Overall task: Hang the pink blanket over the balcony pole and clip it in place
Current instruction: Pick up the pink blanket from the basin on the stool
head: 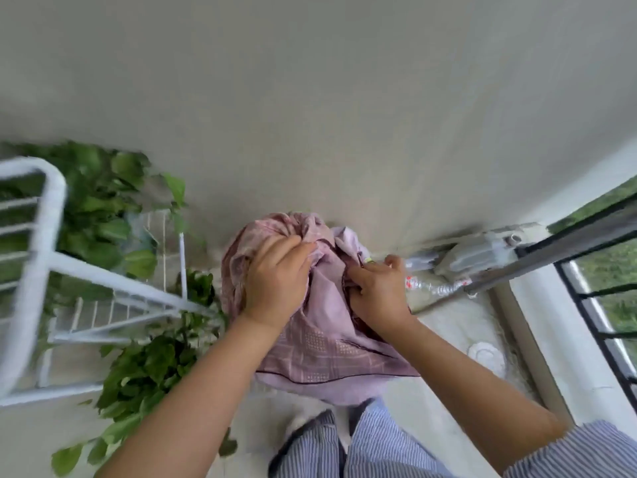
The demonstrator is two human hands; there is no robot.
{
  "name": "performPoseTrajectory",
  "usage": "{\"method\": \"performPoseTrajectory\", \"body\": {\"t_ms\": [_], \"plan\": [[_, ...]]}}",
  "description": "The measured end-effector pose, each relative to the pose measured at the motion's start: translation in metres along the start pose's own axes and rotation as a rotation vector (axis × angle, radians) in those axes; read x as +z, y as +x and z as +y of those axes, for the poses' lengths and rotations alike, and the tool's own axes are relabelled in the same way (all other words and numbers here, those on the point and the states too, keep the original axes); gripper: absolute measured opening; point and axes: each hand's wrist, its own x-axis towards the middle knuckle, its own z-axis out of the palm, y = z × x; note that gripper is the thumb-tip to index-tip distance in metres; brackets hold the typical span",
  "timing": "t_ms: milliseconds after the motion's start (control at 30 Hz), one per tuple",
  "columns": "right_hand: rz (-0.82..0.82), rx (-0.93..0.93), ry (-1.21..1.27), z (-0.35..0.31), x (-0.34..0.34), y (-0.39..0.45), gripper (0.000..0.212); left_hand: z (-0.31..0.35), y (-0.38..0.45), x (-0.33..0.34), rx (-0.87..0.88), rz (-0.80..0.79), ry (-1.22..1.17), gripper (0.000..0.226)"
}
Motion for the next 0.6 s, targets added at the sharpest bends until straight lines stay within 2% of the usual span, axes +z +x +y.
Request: {"method": "performPoseTrajectory", "body": {"t_ms": [200, 333, 433, 533, 600], "plan": [[0.510, -0.015, -0.121, -0.061, -0.126, 0.062, 0.022, 0.046, 0.111, -0.088, 0.387, 0.356, -0.103, 0.012], [0.860, 0.003, -0.255, -0.105, -0.232, 0.081, 0.025, 0.101, 0.173, -0.155, 0.565, 0.621, -0.230, 0.005], [1.089, -0.013, -0.345, -0.131, -0.309, 0.073, 0.026, 0.149, 0.203, -0.204, 0.646, 0.767, -0.355, 0.016], [1.235, -0.021, -0.442, -0.152, -0.373, 0.044, 0.024, 0.200, 0.215, -0.242, 0.725, 0.856, -0.493, 0.035], [1.252, 0.084, -0.545, -0.159, -0.404, 0.015, 0.024, 0.229, 0.216, -0.259, 0.760, 0.867, -0.596, 0.037]]}}
